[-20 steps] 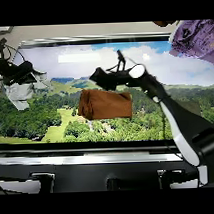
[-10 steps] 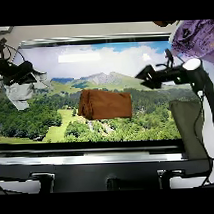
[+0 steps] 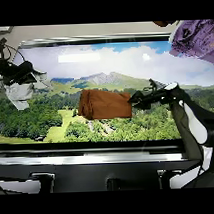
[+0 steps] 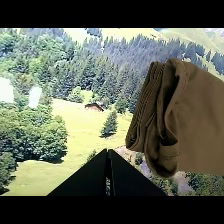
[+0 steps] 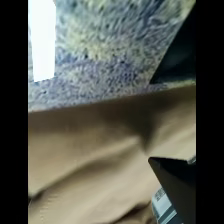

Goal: Fold the clothes and pants, and hang the long-sleeved shirts on hangers.

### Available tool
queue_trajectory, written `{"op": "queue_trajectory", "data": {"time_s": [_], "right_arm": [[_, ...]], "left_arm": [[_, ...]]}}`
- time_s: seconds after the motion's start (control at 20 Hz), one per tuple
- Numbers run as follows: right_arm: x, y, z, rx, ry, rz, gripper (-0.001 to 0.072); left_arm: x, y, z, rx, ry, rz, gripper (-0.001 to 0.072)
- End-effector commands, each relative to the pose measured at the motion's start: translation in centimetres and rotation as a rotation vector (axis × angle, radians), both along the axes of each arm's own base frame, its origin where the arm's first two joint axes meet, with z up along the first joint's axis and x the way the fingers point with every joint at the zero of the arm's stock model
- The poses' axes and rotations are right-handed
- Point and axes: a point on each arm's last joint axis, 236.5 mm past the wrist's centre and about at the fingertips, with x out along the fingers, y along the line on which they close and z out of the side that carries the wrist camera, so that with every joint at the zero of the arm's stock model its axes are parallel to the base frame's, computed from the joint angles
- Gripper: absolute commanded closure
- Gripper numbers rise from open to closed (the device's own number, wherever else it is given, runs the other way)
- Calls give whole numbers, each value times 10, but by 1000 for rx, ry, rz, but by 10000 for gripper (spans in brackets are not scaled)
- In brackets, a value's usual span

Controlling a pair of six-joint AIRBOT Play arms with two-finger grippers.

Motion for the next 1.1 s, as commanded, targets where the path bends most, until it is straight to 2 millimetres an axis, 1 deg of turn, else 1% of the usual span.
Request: {"op": "queue_trajectory", "data": {"time_s": [0.0,0.05,0.1,0.15,0.2,0.25,0.3,0.4,0.5,0.55,0.65,0.7,0.8,0.9,1.0,1.05], "right_arm": [[-4,23,-18,-16,1,27,358],[-3,28,-15,1,-1,21,478],[0,31,-10,20,-9,16,647],[6,33,0,42,-30,2,684],[15,32,15,62,-61,-16,685],[27,28,32,63,-95,-41,685],[40,20,50,59,-121,-77,685],[72,-4,91,56,-182,-162,685],[102,-40,130,49,-218,-277,685],[112,-59,145,40,-230,-330,685],[127,-102,172,-5,-259,-439,686],[131,-128,185,-37,-277,-503,686],[133,-178,210,-84,-300,-640,686],[130,-221,238,-106,-334,-769,686],[123,-256,262,-110,-354,-893,686],[119,-270,270,-110,-357,-949,686]], "left_arm": [[0,0,0,1,-1,-1,693],[0,0,0,0,0,-1,693],[0,0,0,0,0,-1,693],[0,0,0,0,0,-1,693],[0,0,0,0,0,-1,693],[0,0,0,0,0,-1,693],[0,0,0,0,0,-1,693],[0,0,0,0,0,-1,693],[0,0,0,0,0,-1,693],[0,0,0,0,0,-1,693],[0,0,0,0,0,-1,693],[0,0,0,0,0,-1,693],[0,0,0,0,0,-1,693],[0,0,0,0,0,-1,693],[0,0,0,0,0,-1,693],[0,0,0,0,0,-1,692]]}}
